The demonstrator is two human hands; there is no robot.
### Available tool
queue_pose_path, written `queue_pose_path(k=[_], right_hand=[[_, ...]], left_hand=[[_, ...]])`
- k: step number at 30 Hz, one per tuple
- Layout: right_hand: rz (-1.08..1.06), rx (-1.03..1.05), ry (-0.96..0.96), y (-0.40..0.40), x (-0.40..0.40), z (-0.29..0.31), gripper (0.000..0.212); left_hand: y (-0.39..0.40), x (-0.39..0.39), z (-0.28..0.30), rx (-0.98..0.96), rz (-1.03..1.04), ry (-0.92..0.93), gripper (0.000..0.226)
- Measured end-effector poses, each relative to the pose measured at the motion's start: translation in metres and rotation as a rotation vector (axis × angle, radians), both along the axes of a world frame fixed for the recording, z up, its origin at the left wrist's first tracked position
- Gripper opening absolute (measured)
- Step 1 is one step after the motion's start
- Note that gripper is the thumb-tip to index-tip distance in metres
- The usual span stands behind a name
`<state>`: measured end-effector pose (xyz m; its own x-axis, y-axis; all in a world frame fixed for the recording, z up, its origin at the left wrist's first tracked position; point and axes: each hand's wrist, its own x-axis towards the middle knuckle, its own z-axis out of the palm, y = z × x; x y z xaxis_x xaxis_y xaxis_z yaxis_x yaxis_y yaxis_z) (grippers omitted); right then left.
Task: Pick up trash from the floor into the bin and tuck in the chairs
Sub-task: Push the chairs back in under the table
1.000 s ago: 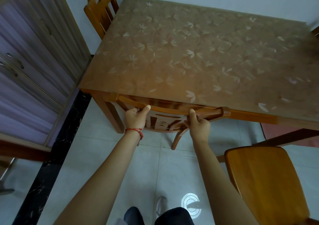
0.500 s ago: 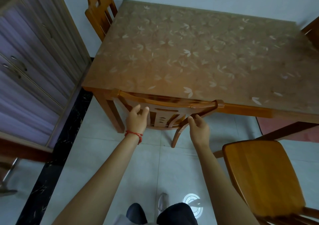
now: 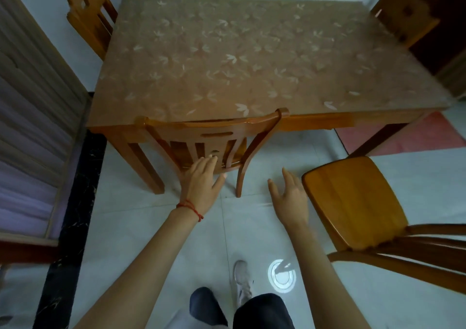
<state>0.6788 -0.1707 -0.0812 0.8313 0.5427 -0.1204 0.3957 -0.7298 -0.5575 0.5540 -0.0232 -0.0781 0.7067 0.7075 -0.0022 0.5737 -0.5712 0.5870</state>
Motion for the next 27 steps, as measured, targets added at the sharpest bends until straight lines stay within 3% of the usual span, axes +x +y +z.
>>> queue_pose_path(k=[11,14,20,27], right_hand=[[-0.171,-0.047,-0.048,-0.096,-0.02,0.017,0.058],[-0.222,-0.044,-0.07,-0.128,-0.021,0.021,0.058],[-0.357,-0.066,-0.095,-0.204,-0.023,0.024,0.059],[-0.539,-0.094,-0.147,-0.292,-0.037,0.023,0.057]], left_hand=[[-0.075,0.023,0.006,0.181,-0.324,0.007,0.049],[-0.099,0.034,0.007,0.211,-0.43,0.019,0.057],[-0.169,0.062,0.008,0.261,-0.605,-0.008,0.049],[-0.255,0.09,0.009,0.298,-0.846,-0.002,0.056]])
